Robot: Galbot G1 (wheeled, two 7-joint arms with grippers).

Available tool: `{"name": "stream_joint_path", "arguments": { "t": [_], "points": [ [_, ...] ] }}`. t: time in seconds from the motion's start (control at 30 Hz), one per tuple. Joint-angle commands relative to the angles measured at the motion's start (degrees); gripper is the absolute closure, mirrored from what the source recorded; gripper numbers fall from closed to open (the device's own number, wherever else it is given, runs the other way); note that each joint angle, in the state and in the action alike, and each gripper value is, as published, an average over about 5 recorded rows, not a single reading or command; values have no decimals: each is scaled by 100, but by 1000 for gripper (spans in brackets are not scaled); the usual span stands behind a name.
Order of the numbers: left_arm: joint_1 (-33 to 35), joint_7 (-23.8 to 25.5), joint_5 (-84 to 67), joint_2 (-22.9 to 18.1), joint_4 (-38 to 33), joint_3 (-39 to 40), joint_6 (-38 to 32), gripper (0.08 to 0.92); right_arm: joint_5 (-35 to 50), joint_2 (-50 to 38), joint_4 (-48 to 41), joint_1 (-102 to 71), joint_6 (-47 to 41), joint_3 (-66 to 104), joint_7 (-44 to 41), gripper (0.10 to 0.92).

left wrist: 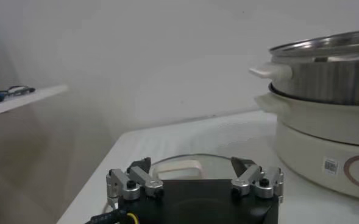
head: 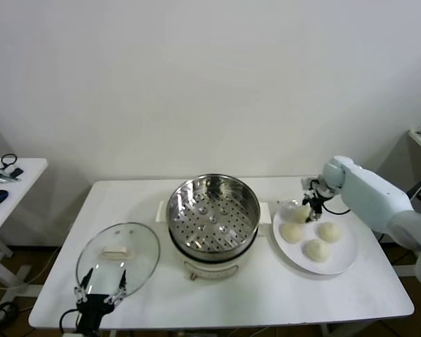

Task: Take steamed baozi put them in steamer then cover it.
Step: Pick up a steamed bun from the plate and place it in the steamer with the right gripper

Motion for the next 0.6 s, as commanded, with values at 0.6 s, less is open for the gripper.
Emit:
{"name": "stream_joint_path", "arguments": {
  "t": [0.6],
  "points": [
    [27, -159, 222, -68, -332, -4, 219, 177, 167, 1812, 3767, 3360, 2687, -2503, 159, 364]
  ]
}}
